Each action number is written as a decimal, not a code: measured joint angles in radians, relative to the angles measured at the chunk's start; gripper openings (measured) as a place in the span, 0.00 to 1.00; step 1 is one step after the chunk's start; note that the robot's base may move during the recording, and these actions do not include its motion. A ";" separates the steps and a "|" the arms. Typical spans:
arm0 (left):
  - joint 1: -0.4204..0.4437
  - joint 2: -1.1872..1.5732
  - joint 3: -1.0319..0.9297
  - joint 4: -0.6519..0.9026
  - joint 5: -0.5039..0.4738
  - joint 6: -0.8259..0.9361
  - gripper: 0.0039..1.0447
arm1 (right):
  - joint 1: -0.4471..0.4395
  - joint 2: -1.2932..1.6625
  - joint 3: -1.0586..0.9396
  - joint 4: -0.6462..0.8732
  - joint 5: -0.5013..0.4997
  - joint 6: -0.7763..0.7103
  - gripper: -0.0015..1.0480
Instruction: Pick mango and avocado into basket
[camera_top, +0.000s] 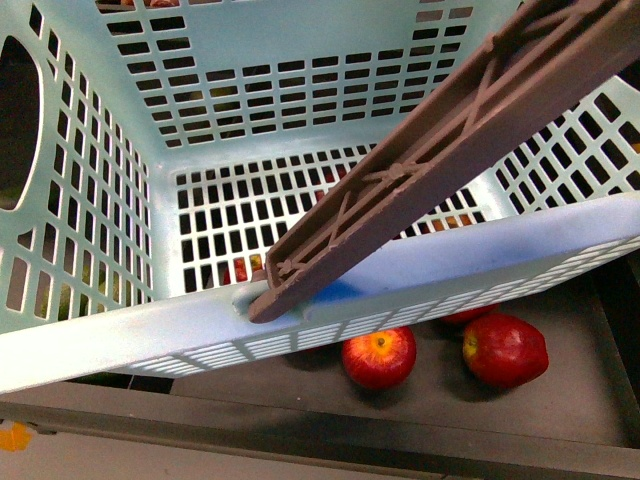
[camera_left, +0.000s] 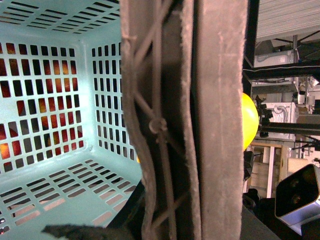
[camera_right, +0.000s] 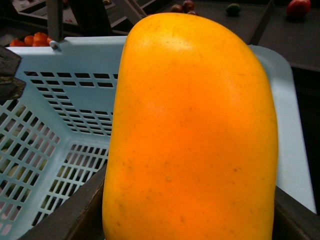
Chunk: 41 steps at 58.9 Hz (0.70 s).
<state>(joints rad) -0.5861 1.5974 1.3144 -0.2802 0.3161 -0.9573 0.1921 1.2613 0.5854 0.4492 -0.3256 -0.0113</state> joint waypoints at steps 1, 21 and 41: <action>0.000 0.000 0.000 0.000 0.000 0.000 0.15 | 0.003 0.000 0.000 0.000 0.002 0.000 0.71; 0.000 0.002 0.000 -0.002 -0.002 0.001 0.15 | -0.011 -0.074 -0.012 -0.042 0.151 0.014 0.92; 0.001 0.002 0.000 -0.002 0.006 0.000 0.15 | -0.077 -0.235 -0.274 0.258 0.436 0.014 0.45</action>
<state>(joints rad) -0.5850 1.5990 1.3144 -0.2825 0.3218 -0.9573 0.1150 1.0264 0.3111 0.7071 0.1101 0.0032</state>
